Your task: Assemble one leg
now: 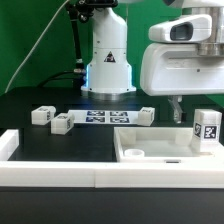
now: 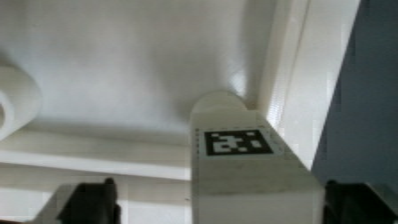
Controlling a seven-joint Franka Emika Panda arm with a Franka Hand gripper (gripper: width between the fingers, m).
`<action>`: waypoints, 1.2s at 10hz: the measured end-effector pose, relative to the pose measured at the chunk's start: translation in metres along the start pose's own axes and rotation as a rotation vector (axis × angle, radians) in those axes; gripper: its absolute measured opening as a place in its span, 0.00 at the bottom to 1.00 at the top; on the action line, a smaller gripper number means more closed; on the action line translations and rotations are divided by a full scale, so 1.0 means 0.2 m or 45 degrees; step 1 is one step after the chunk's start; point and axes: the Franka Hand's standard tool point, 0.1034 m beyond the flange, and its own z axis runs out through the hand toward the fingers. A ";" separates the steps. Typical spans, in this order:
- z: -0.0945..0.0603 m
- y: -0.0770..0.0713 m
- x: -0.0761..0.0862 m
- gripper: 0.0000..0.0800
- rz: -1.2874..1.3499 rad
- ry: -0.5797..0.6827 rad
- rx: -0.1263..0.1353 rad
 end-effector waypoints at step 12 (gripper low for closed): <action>0.01 -0.05 0.00 0.36 1.331 0.022 0.054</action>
Offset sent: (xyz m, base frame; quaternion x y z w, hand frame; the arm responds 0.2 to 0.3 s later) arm 0.0000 0.0000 0.0000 0.0000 0.0000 0.0000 1.0000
